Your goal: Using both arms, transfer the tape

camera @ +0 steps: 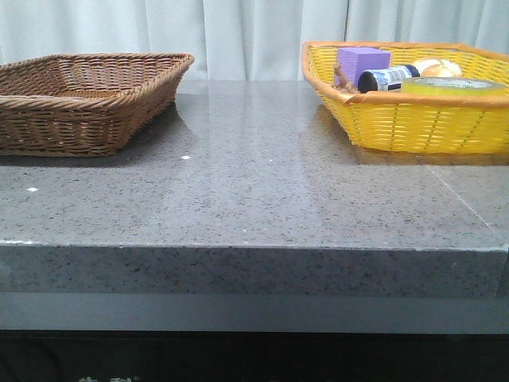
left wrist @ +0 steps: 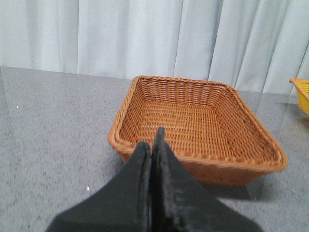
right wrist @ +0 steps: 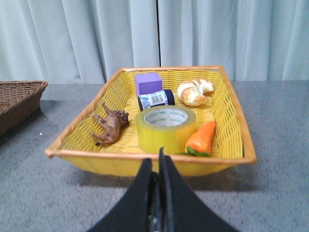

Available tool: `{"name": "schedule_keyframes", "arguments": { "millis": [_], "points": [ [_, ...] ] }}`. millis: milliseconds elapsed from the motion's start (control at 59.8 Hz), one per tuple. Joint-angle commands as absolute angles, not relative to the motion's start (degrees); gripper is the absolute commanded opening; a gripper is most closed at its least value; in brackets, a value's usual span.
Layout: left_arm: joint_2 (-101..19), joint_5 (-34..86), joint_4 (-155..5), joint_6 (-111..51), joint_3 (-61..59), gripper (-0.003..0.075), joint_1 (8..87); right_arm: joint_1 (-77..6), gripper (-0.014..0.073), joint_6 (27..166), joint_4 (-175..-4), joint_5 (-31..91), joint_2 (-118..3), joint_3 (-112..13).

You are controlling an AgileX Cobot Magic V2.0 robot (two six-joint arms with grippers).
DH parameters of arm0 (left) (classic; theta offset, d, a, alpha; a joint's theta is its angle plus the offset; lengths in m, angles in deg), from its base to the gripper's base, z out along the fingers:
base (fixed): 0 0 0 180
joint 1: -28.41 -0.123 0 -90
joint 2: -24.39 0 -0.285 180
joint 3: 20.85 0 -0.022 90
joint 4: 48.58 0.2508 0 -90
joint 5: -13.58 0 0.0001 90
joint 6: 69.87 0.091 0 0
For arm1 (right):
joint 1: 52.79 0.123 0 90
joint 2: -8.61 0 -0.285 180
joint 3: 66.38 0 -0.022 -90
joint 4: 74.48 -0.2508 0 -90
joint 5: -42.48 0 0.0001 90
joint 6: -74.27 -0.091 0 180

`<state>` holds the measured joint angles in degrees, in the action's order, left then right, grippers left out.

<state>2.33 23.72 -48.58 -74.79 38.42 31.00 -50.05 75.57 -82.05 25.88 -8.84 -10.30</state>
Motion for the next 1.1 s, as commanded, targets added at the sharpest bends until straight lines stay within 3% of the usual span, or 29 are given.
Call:
{"name": "schedule_keyframes", "arguments": {
  "millis": [0, 234, 351, 452, 552, 636, 703, 837, 1088],
  "points": [
    [-4.25, 19.58, -48.58, -74.97, 32.15, -0.0020, 30.92, -50.26, -0.0058, 75.93, -82.19, 28.50, -14.03, -15.78],
    [-10.71, 17.54, -48.58, -74.97, 28.08, -0.0019, 30.92, -50.26, -0.0055, 75.93, -82.19, 29.98, -20.53, -19.28],
    [-10.71, 17.54, -48.58, -74.97, 28.08, 0.0009, 30.92, -50.26, 0.0024, 75.93, -82.19, 30.58, -20.42, -19.28],
    [-10.71, 17.54, -48.58, -74.97, 28.08, 0.0217, 30.92, -50.26, 0.0212, 75.93, -82.19, 30.70, -20.42, -19.28],
    [-10.71, 17.90, -48.58, -74.97, 28.08, 0.0507, 30.92, -50.26, 0.0413, 75.93, -82.19, 31.09, -20.42, -19.28],
    [-10.71, 17.90, -48.58, -74.97, 28.08, 0.0628, 30.92, -50.26, 0.0533, 75.93, -82.19, 31.81, -20.42, -19.28],
    [-10.71, 17.90, -48.58, -74.97, 28.08, 0.0644, 30.92, -50.26, 0.0581, 75.93, -82.08, 33.60, -20.42, -19.28],
    [-10.71, 17.90, -48.58, -74.97, 28.08, 0.0638, 30.92, -50.26, 0.0582, 75.93, -82.14, 36.09, -22.11, -20.36],
    [-10.71, 17.90, -48.58, -74.97, 28.08, 0.0638, 30.92, -51.24, 0.0582, 75.39, -82.22, 27.68, -43.19, -35.23]
  ]
}}
